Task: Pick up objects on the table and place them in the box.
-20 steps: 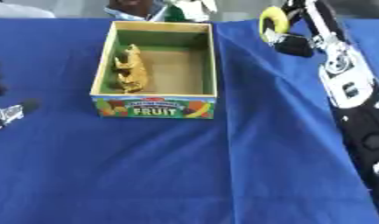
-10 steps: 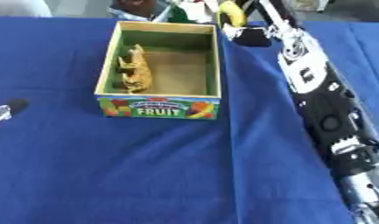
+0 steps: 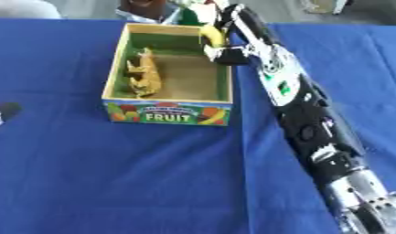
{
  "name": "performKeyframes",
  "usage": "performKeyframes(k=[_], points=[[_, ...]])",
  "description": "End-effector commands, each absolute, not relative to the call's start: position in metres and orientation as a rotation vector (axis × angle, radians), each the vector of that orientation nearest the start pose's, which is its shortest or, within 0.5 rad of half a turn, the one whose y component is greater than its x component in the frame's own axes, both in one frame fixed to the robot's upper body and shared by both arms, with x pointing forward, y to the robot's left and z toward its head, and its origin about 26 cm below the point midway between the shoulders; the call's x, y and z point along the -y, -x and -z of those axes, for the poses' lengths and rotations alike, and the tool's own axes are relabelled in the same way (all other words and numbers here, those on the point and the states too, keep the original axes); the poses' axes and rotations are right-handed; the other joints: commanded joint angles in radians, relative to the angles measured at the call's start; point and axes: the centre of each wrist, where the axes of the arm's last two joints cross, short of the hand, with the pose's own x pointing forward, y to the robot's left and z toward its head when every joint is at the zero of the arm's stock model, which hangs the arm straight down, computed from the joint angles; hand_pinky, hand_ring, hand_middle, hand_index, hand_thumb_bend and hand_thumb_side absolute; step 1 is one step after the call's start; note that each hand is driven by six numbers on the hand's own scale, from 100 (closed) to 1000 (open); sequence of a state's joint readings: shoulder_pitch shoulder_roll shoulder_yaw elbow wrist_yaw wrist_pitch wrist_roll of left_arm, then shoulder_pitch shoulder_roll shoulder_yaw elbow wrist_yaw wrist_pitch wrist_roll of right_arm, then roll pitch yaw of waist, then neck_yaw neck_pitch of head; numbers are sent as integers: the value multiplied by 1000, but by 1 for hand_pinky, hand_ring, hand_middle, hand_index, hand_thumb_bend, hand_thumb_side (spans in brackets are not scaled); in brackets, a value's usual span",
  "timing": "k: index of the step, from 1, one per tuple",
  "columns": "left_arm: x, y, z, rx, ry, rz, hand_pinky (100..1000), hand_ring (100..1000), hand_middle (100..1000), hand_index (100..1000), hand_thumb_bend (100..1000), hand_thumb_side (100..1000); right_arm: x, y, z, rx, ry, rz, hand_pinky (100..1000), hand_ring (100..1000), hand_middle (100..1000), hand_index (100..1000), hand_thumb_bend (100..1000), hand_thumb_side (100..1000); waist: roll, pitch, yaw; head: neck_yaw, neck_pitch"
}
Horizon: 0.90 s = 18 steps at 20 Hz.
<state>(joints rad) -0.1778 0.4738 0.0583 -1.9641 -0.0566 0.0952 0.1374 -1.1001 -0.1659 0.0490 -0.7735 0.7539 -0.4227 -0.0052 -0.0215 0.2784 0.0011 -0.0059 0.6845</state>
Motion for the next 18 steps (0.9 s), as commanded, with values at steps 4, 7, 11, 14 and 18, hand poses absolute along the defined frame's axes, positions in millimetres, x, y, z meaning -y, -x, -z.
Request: performKeyframes(k=[4, 7, 11, 14, 18], points=[[-310, -289, -187, 2075, -509, 324, 507, 475, 494, 651, 818, 108, 154, -503, -195, 2127, 617, -1211, 544, 669, 460, 522, 100, 171, 4, -19, 2, -6, -8], [-310, -290, -185, 2072, -508, 320, 507, 475, 494, 651, 818, 109, 153, -502, -191, 2120, 611, -1253, 550, 677, 470, 551, 100, 142, 5, -18, 0, -4, -8], [-310, -290, -183, 2065, -508, 315, 507, 474, 493, 651, 818, 110, 155, -502, -188, 2097, 593, -1342, 566, 704, 503, 648, 100, 100, 6, -17, -3, -1, -8], [-311, -290, -182, 2059, -509, 311, 507, 474, 493, 650, 818, 110, 159, -501, -190, 2092, 586, -1377, 580, 722, 531, 759, 100, 144, 6, -17, -7, 4, -8], [-311, -290, -180, 2055, -511, 307, 507, 473, 493, 650, 818, 111, 165, -501, -196, 2114, 590, -1370, 588, 738, 572, 858, 140, 245, 8, -16, -10, 9, -8]])
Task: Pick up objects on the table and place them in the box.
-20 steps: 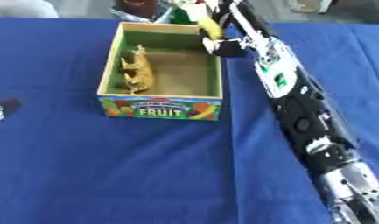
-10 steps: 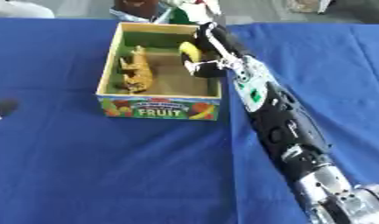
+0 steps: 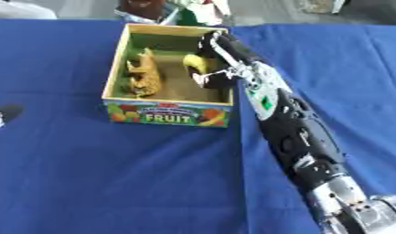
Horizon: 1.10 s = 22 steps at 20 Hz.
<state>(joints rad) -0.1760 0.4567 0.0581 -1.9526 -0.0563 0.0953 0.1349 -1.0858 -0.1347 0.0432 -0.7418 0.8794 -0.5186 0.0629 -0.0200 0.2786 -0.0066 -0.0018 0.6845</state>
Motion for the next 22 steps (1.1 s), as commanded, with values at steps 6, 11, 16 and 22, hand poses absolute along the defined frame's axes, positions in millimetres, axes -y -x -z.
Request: performKeyframes(k=[6, 11, 16, 22], points=[[-312, -289, -178, 2048, -515, 301, 507, 473, 492, 649, 818, 111, 176, -497, -211, 2170, 609, -1348, 602, 753, 598, 902, 307, 270, 8, -17, -11, 13, -6], [-313, -289, -176, 2041, -523, 291, 507, 472, 491, 648, 818, 111, 196, -491, -225, 2215, 619, -1300, 606, 760, 608, 909, 334, 262, 9, -15, -20, 25, -8], [-314, -288, -175, 2036, -527, 285, 507, 471, 490, 647, 818, 111, 212, -484, -240, 2253, 618, -1236, 607, 762, 606, 905, 303, 257, 9, -14, -30, 30, -10], [-314, -288, -174, 2037, -530, 277, 507, 471, 490, 647, 818, 111, 237, -472, -248, 2283, 609, -1184, 609, 767, 603, 893, 225, 238, 10, -11, -38, 41, -17]])
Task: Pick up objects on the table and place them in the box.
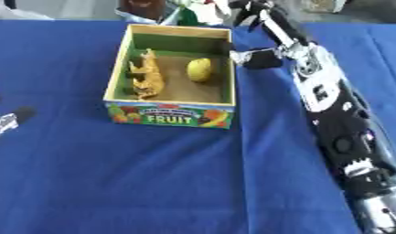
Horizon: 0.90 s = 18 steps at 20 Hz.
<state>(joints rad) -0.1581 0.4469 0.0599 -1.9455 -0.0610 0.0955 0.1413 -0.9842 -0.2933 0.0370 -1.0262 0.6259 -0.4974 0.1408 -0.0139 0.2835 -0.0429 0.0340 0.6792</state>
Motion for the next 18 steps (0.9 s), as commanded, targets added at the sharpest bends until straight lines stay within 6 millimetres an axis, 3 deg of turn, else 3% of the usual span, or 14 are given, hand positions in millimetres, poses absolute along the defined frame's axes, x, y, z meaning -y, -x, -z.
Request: performKeyframes(k=[1, 2, 3, 7, 12, 18], points=[[-315, -287, -174, 2036, -534, 273, 507, 470, 489, 647, 818, 111, 245, -469, -249, 2290, 616, -1165, 610, 768, 602, 888, 201, 223, 3, -15, -5, 8, -14], [-315, -287, -173, 2035, -536, 266, 507, 470, 489, 647, 818, 110, 252, -466, -248, 2299, 623, -1142, 615, 773, 605, 887, 100, 261, 2, -13, -8, 12, -15], [-316, -287, -173, 2034, -540, 261, 506, 470, 489, 646, 818, 110, 260, -462, -248, 2307, 634, -1118, 621, 777, 603, 887, 148, 183, 0, -12, -12, 18, -15], [-318, -286, -171, 2028, -560, 240, 503, 467, 485, 642, 818, 109, 292, -444, -240, 2335, 644, -996, 636, 794, 618, 891, 100, 110, -10, -9, -25, 32, -10], [-320, -285, -166, 2015, -569, 220, 498, 462, 481, 639, 818, 109, 330, -417, -227, 2335, 490, -816, 633, 813, 636, 894, 100, 100, -14, -9, -34, 43, -8], [-321, -284, -162, 2009, -578, 180, 493, 456, 474, 631, 817, 106, 364, -388, -193, 2267, 475, -620, 628, 840, 669, 899, 100, 100, -13, -5, -42, 55, -7]])
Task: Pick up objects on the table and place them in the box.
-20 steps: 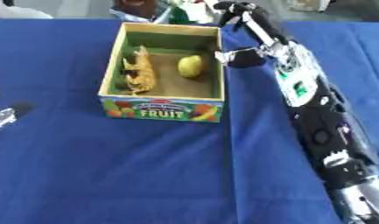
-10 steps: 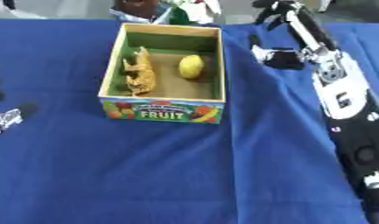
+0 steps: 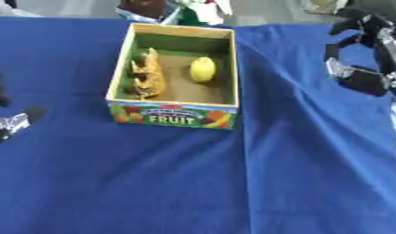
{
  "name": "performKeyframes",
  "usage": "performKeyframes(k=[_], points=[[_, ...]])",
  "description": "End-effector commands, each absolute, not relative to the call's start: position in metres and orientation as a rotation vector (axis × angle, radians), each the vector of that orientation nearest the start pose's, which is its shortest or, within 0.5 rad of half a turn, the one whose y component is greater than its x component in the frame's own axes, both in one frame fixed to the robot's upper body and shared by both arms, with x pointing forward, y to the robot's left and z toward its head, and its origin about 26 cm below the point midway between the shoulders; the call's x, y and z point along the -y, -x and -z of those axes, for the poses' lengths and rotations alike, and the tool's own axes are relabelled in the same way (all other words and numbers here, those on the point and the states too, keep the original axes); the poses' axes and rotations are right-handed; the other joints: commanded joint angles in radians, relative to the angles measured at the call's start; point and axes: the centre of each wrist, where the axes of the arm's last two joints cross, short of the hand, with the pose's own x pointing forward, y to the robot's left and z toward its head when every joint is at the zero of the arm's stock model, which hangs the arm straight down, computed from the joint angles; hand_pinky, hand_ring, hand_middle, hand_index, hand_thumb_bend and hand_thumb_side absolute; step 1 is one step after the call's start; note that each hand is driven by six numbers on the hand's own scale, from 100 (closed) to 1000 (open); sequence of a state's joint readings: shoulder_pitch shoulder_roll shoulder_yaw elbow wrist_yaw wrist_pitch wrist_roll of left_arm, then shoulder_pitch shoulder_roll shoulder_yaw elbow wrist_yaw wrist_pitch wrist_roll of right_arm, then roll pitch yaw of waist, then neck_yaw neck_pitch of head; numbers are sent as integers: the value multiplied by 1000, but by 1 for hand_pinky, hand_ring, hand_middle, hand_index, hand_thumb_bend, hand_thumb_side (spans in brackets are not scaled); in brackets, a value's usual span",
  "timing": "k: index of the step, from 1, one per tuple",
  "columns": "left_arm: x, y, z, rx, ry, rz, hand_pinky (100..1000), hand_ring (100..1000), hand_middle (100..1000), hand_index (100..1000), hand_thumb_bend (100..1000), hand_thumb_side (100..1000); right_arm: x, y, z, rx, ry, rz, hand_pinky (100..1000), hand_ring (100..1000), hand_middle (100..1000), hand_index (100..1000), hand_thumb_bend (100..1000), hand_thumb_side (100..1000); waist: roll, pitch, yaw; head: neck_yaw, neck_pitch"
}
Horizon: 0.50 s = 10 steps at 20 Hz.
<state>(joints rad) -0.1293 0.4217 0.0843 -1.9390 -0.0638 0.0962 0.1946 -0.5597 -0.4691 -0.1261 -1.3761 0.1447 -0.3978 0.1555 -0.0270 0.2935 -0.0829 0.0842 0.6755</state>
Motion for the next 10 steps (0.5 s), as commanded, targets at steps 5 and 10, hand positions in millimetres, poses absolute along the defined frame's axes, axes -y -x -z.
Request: performKeyframes(k=[5, 10], points=[[-320, -284, -158, 2000, -574, 157, 494, 454, 470, 624, 816, 104, 376, -372, -163, 2205, 474, -505, 630, 864, 699, 900, 100, 108, 3, -17, -8, 11, 6], [-319, -283, -155, 1998, -567, 135, 496, 453, 470, 620, 817, 105, 377, -364, -146, 2175, 467, -427, 632, 872, 705, 898, 100, 128, 6, -17, -11, 17, 23]])
